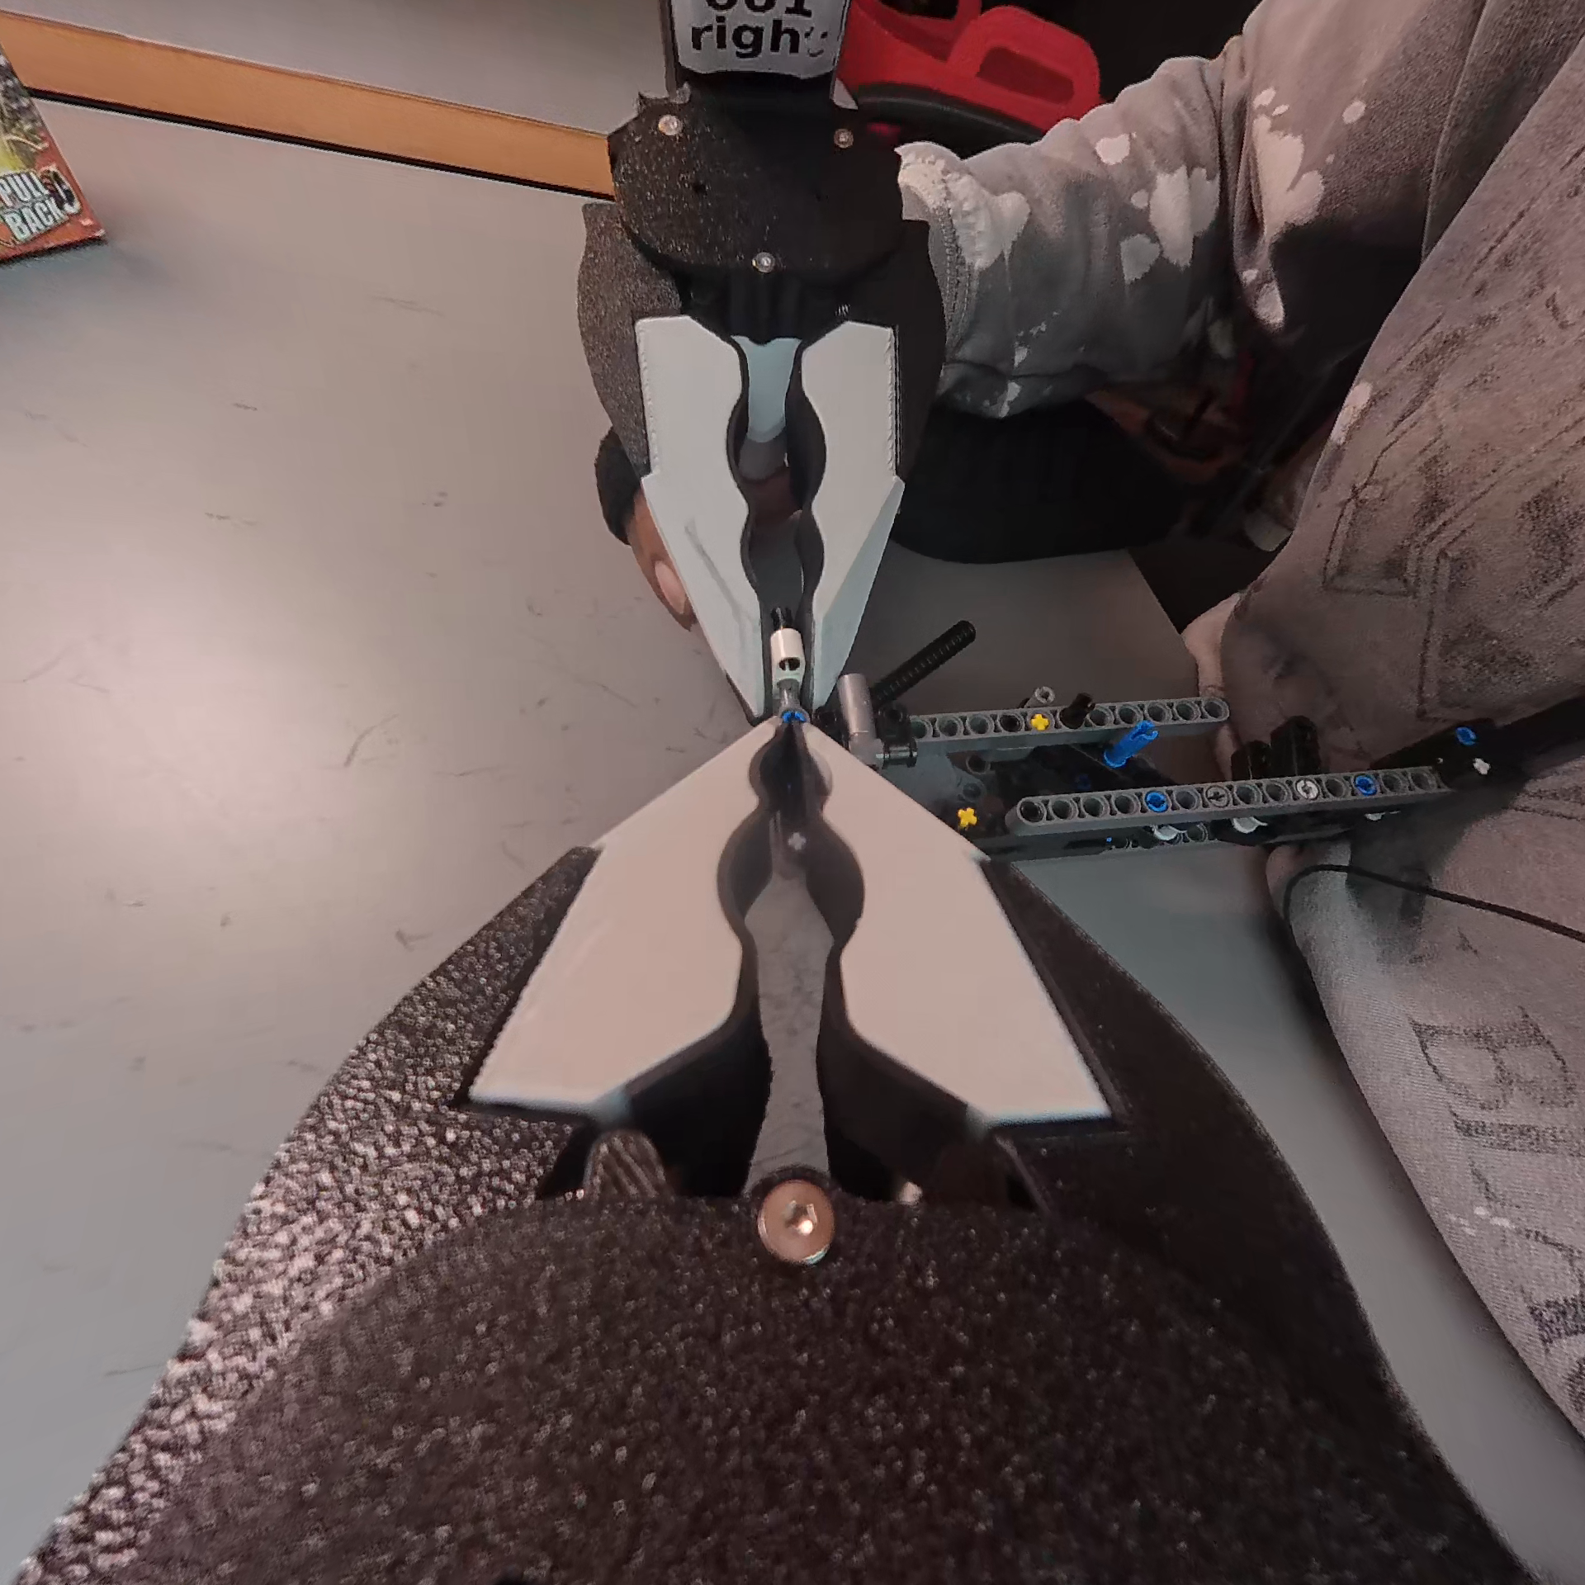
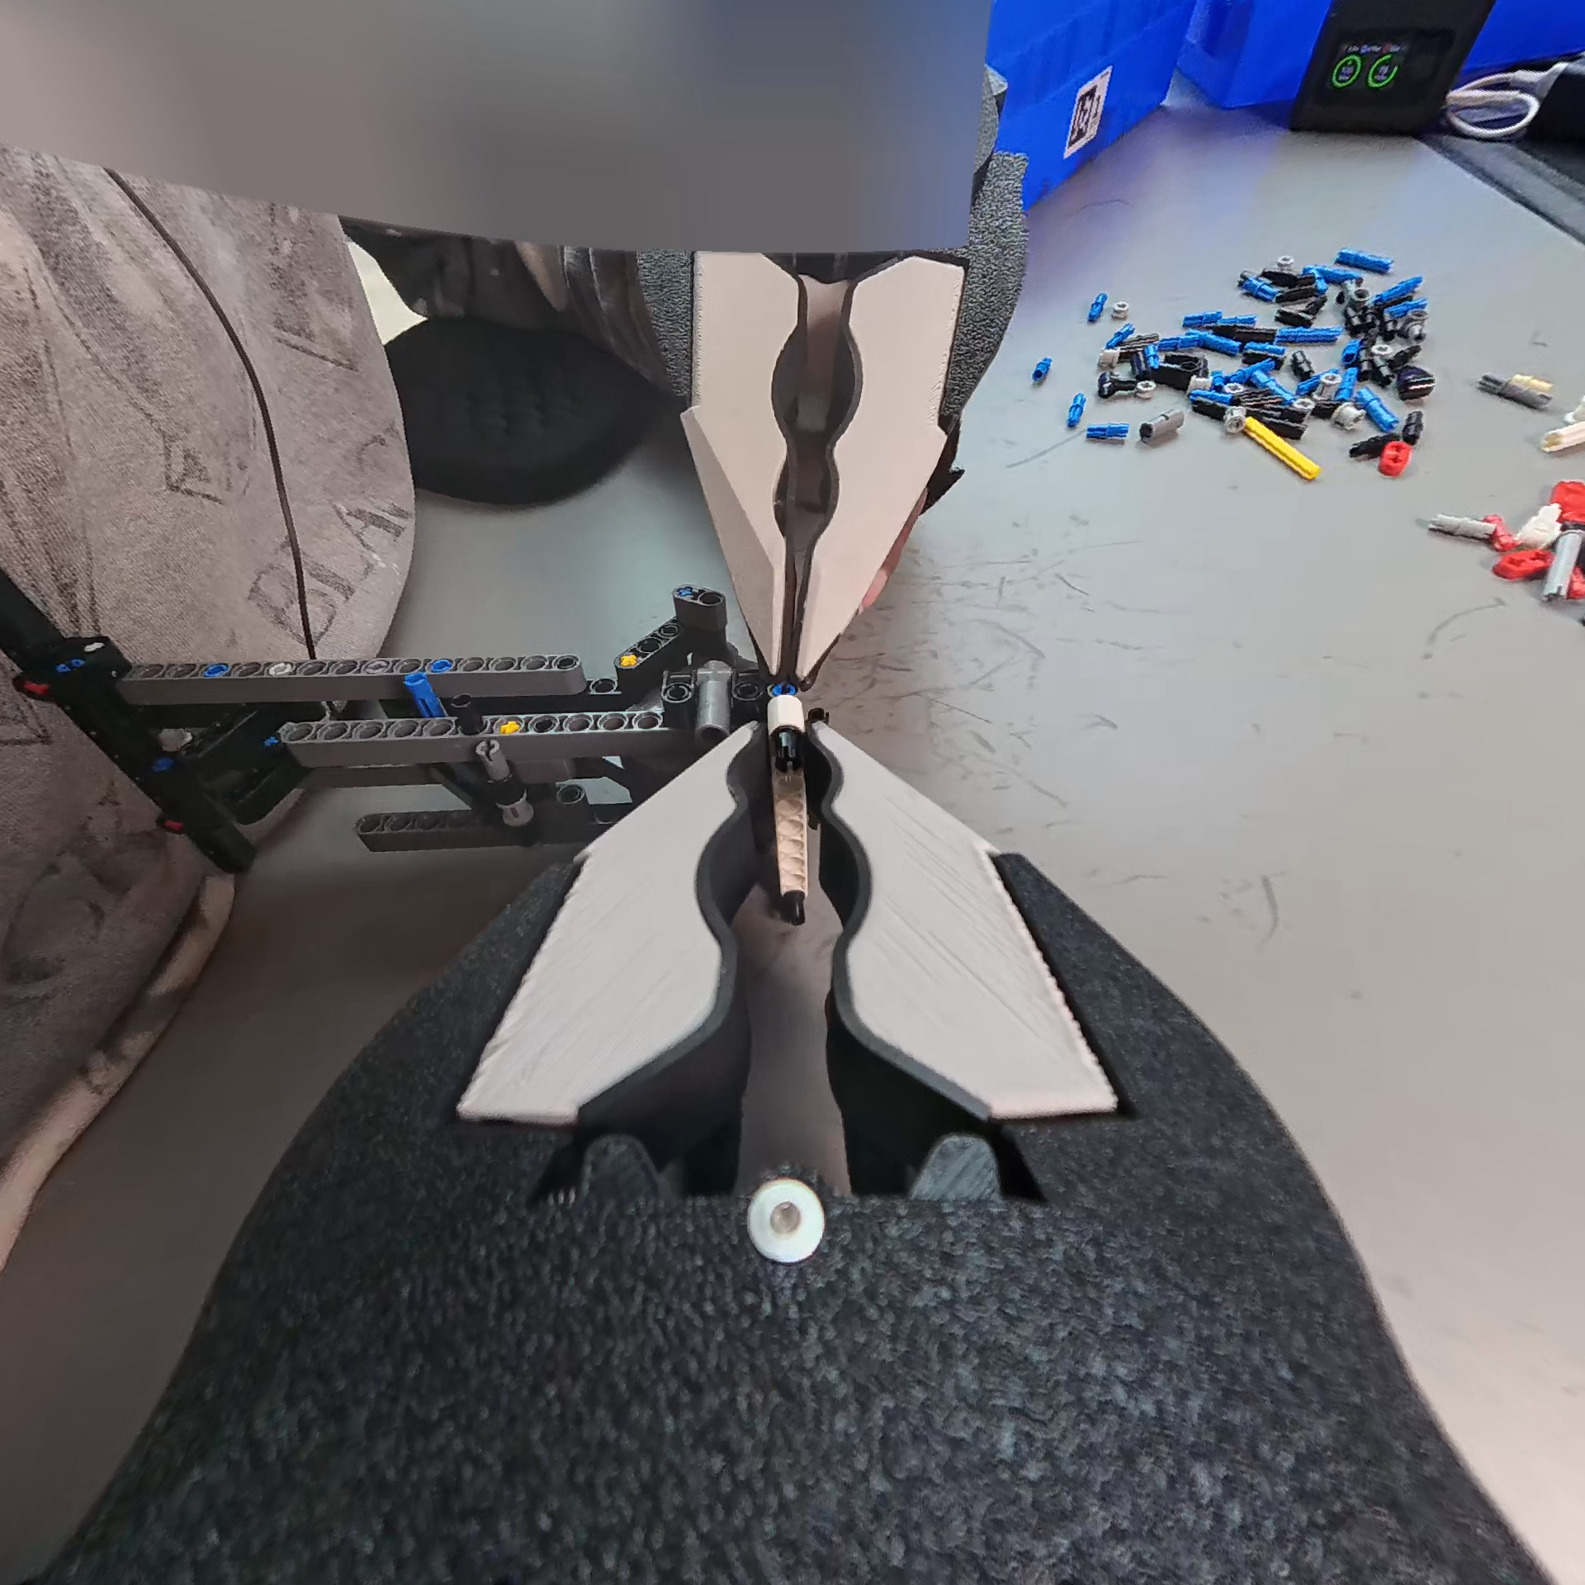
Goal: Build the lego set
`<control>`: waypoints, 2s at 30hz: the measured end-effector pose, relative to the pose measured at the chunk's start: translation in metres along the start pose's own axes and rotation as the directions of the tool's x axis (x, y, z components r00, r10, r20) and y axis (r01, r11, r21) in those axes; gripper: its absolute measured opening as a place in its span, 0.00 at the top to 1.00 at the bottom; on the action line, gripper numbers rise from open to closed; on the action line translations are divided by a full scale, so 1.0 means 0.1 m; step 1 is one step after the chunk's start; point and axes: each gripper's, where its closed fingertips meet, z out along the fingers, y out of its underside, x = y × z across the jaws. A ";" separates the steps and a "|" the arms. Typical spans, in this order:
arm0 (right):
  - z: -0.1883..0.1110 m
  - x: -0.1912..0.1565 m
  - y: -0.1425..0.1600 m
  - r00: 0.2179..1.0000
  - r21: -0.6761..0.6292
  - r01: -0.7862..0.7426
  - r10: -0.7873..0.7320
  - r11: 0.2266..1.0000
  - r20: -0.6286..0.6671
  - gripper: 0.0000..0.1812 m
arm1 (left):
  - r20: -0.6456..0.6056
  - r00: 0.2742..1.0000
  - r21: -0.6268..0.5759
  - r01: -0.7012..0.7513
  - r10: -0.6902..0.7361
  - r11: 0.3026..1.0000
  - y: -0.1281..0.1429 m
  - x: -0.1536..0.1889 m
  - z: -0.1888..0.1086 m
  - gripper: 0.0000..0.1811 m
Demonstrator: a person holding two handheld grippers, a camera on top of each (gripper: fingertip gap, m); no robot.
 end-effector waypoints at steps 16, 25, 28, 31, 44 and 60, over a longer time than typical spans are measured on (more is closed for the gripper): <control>0.00 -0.05 0.01 0.992 -0.006 -0.055 0.056 0.998 0.112 0.97 | -0.097 0.995 -0.013 -0.021 0.020 1.000 0.01 0.05 0.01 1.00; 0.00 -0.04 0.02 0.990 -0.009 -0.070 0.071 0.997 0.121 0.97 | -0.079 0.997 -0.019 -0.024 0.023 1.000 0.02 0.03 0.01 1.00; -0.01 -0.04 0.02 0.990 -0.009 -0.069 0.070 0.998 0.123 0.97 | -0.075 0.997 -0.019 -0.027 0.026 0.999 0.02 0.03 0.01 1.00; -0.01 -0.05 0.02 0.988 -0.011 -0.075 0.075 0.997 0.136 0.97 | -0.081 0.996 -0.018 -0.028 0.027 0.999 0.02 0.03 0.01 1.00; -0.02 -0.08 0.02 0.966 -0.031 -0.125 0.129 0.992 0.225 0.96 | -0.143 0.987 -0.025 -0.070 0.065 0.997 0.02 0.05 0.03 1.00; -0.02 -0.07 0.03 0.991 -0.011 -0.040 0.041 0.999 0.124 0.96 | -0.043 0.996 -0.015 -0.083 0.082 0.996 0.02 0.05 0.04 1.00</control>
